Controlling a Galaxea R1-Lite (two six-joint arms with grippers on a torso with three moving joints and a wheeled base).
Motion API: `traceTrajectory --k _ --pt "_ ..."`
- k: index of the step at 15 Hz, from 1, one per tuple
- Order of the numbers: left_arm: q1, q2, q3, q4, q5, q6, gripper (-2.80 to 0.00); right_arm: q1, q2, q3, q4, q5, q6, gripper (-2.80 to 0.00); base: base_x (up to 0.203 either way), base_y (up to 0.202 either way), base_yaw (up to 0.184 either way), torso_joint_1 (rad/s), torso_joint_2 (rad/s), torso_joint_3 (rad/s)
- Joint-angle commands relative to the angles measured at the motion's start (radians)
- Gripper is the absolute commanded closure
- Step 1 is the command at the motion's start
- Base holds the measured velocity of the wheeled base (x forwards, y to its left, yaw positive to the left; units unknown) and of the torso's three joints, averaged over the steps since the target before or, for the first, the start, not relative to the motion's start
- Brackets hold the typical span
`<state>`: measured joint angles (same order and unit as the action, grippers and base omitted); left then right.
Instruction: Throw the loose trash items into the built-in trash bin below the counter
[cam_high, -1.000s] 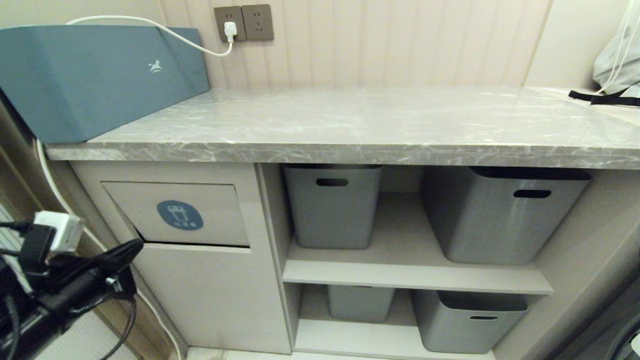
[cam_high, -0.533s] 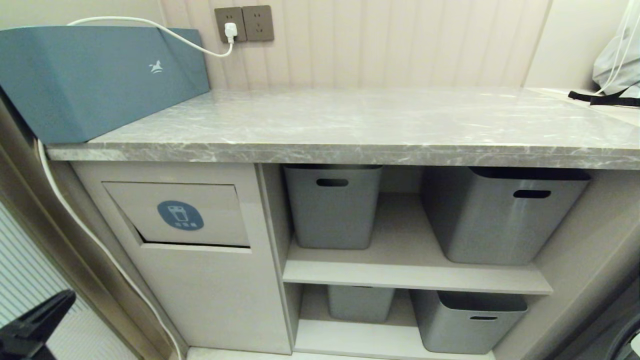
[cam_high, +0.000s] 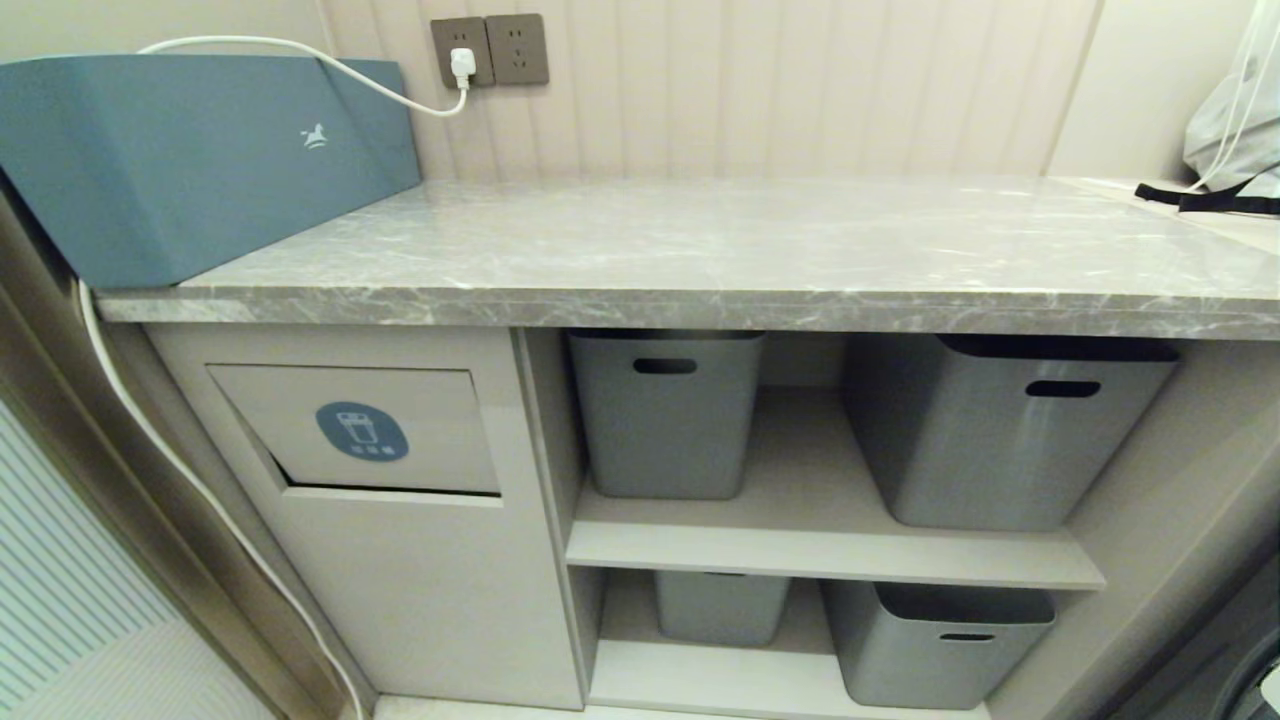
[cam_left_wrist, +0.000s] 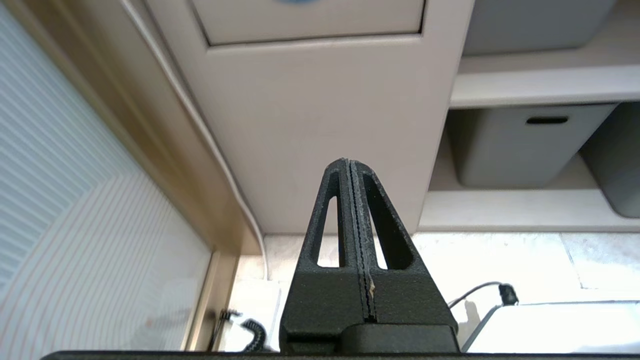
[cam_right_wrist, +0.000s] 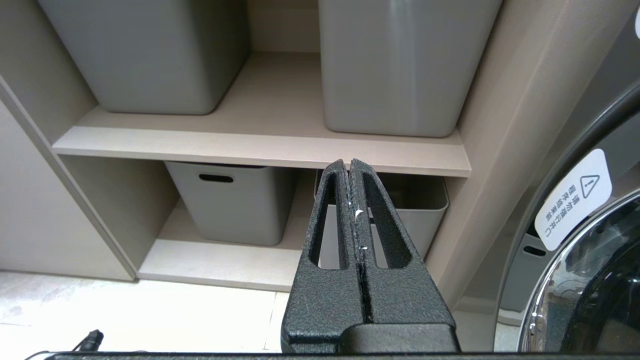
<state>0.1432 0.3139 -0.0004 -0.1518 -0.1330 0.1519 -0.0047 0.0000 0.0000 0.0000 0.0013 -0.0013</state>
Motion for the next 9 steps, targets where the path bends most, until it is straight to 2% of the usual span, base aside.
traceTrajectory --k 1,2,5,7,9 --pt "-0.062 -0.031 0.002 0.006 0.026 -0.002 0.0 0.0 0.0 0.0 0.0 0.0 0.0 0.0 0.0 0.0 0.0 0.0 0.0 0.0" --pt "-0.088 -0.041 0.002 0.027 0.049 -0.006 0.0 0.0 0.0 0.0 0.0 0.0 0.0 0.0 0.0 0.0 0.0 0.0 0.0 0.0" --pt "-0.114 -0.158 0.002 0.119 0.066 -0.005 0.0 0.0 0.0 0.0 0.0 0.0 0.0 0.0 0.0 0.0 0.0 0.0 0.0 0.0" --pt "-0.131 -0.29 0.001 0.143 0.071 -0.005 0.0 0.0 0.0 0.0 0.0 0.0 -0.002 0.0 0.0 0.0 0.0 0.0 0.0 0.0" --pt "-0.14 -0.317 0.002 0.153 0.081 -0.019 0.0 0.0 0.0 0.0 0.0 0.0 -0.001 0.0 0.0 0.0 0.0 0.0 0.0 0.0"
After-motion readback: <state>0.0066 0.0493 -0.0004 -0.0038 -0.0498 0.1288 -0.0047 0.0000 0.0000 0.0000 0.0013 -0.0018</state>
